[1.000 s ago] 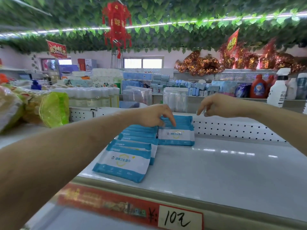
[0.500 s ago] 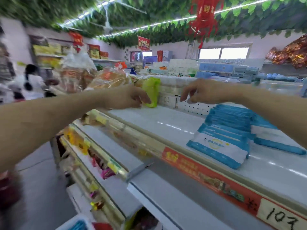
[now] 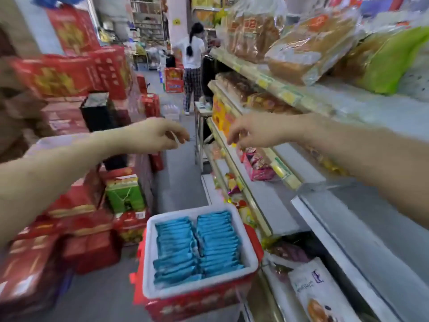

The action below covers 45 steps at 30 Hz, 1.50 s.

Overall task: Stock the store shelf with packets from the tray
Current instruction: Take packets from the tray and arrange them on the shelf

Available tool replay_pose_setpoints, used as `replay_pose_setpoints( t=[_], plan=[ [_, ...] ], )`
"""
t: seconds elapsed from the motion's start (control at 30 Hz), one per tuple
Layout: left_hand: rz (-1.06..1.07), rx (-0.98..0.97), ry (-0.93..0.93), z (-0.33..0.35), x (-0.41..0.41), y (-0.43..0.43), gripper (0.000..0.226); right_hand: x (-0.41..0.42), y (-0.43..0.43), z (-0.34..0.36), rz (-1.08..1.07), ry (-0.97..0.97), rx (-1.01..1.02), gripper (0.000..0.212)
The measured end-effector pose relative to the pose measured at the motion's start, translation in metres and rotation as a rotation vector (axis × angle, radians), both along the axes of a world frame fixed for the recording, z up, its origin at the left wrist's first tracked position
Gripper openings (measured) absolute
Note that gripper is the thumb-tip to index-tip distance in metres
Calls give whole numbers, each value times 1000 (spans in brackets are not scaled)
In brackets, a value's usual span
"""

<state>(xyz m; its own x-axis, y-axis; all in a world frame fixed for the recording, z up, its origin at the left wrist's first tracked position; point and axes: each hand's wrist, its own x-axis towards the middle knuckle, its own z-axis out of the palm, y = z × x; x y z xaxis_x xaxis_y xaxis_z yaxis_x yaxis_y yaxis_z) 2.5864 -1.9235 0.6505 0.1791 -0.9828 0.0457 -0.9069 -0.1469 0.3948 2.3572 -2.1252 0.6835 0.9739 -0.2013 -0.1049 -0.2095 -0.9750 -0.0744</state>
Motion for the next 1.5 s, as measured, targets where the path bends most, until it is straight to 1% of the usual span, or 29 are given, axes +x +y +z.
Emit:
replay_pose_setpoints(
  t=[0.1, 0.27, 0.37, 0.47, 0.57, 0.7, 0.93, 1.2, 1.33, 1.5],
  plan=[
    [38, 88, 47, -78, 5, 41, 38, 29, 33, -83, 63, 96, 106, 27],
    [78, 217, 132, -194, 1, 91, 38, 51, 91, -210, 124, 266, 326, 26],
    [98, 229, 199, -236, -2, 109, 38, 57, 118, -263, 157, 324, 410, 29],
    [119, 226, 233, -259, 0, 119, 41, 63, 132, -296, 181, 370, 435, 33],
    [152, 225, 247, -269, 6, 125, 43, 67, 136, -312, 234, 403, 429, 35],
    [183, 197, 267, -273, 14, 133, 43, 75, 137, -320, 246, 406, 428, 37],
    [191, 142, 297, -275, 23, 142, 40, 84, 144, -327, 281, 445, 436, 30],
    [227, 164, 310, -284, 33, 153, 40, 89, 142, -340, 355, 438, 336, 39],
    [231, 159, 300, -288, 35, 154, 39, 91, 142, -343, 369, 444, 309, 39],
    [232, 169, 299, -290, 36, 153, 40, 93, 146, -342, 470, 498, 227, 50]
  ],
)
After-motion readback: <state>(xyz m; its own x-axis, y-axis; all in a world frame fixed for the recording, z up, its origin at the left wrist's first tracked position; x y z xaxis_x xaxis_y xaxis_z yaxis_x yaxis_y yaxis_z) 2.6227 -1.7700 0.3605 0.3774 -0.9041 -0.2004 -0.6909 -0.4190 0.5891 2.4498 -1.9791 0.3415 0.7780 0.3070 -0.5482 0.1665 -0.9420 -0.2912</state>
